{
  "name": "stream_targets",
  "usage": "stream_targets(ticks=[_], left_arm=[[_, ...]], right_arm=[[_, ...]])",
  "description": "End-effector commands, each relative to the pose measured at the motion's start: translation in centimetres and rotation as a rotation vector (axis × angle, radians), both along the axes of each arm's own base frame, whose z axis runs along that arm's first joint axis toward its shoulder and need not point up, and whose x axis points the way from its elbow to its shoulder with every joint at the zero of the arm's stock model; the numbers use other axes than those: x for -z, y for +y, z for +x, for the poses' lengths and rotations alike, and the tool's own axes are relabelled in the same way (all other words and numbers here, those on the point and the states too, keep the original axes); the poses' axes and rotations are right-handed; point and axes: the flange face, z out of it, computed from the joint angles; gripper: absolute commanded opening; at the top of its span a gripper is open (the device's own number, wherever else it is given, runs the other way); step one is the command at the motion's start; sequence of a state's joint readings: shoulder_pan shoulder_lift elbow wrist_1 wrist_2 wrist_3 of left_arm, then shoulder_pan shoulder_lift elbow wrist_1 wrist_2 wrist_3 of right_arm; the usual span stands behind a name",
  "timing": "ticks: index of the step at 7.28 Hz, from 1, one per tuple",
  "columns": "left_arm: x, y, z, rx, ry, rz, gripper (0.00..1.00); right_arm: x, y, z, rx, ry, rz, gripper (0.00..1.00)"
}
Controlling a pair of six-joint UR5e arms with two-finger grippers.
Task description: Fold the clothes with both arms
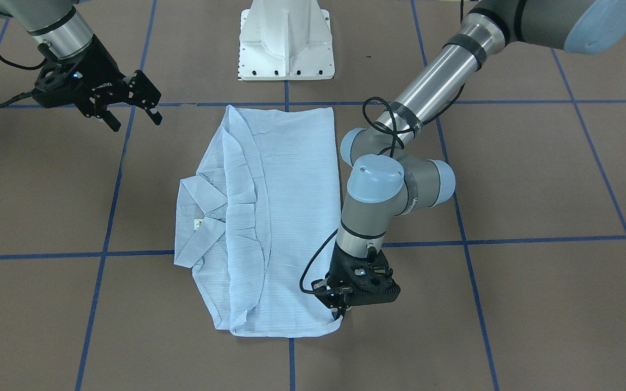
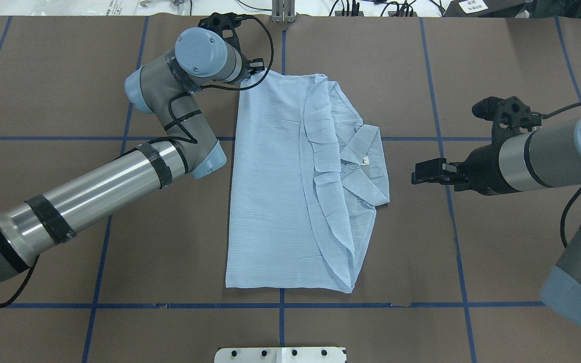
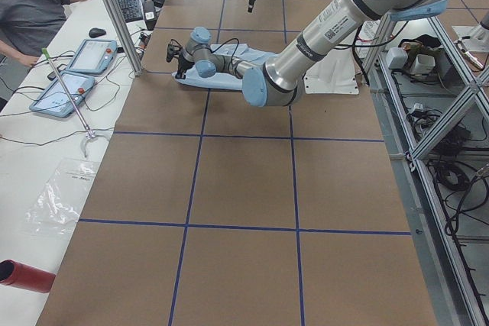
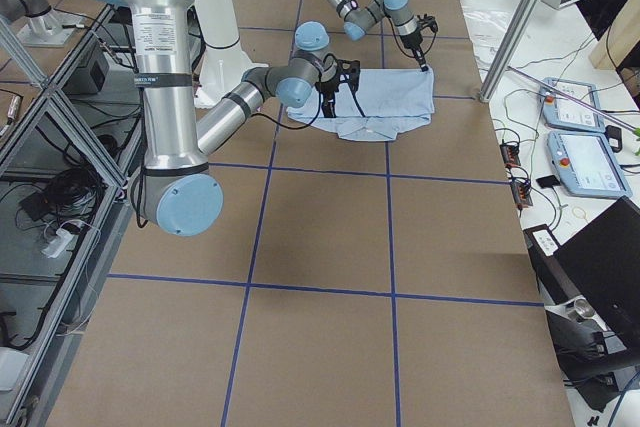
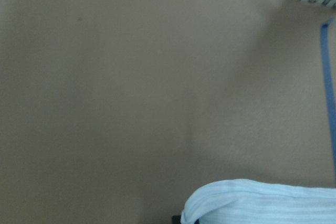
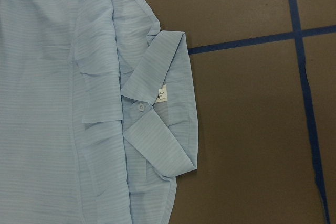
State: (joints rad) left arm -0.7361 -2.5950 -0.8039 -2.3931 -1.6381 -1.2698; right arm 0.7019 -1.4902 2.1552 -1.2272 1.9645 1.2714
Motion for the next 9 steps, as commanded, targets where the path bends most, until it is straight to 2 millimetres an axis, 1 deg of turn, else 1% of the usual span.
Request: stream_targets(ticks=[1,2,3,4,5,6,7,8,9], left_arm=[[-0.3,-0.4,0.2,0.014,0.000,0.014,0.57],[-0.3,-0.5,-0.1,0.017,0.000,0.021,1.00],[-0.5,-1.8,-2.7,0.039,0.010,0.026,1.00],[-1.3,-1.8,-5.5,0.002,0.040,0.011,1.00],[-3.5,0.0,-8.2,-0.072,0.071,-0.024,1.00],[-5.1,2.8,-10.9,-0.090,0.085,-0.021,1.00],[-5.4,5.3,-13.0,-0.116,0.060,-0.016,1.00],[-4.5,7.5,-14.8,-0.149,0.026,-0.006,1.00],[-3.5,10.9,-17.5,-0.162,0.018,-0.003,1.00]], right_arm=[[0.2,-0.5,-0.4,-0.015,0.005,0.014,1.00],[0.1,-1.1,-1.0,-0.016,0.009,0.012,1.00],[0.2,-0.9,-1.9,-0.004,0.013,0.013,1.00],[0.9,-0.7,-3.3,0.000,0.015,0.030,1.00],[0.9,0.1,-4.9,-0.009,0.042,0.051,1.00],[2.7,0.5,-7.2,-0.014,0.097,0.057,1.00],[5.6,1.6,-10.6,-0.018,0.170,0.078,1.00],[7.2,3.2,-14.1,-0.017,0.234,0.119,1.00],[7.4,4.2,-18.3,-0.017,0.274,0.157,1.00]])
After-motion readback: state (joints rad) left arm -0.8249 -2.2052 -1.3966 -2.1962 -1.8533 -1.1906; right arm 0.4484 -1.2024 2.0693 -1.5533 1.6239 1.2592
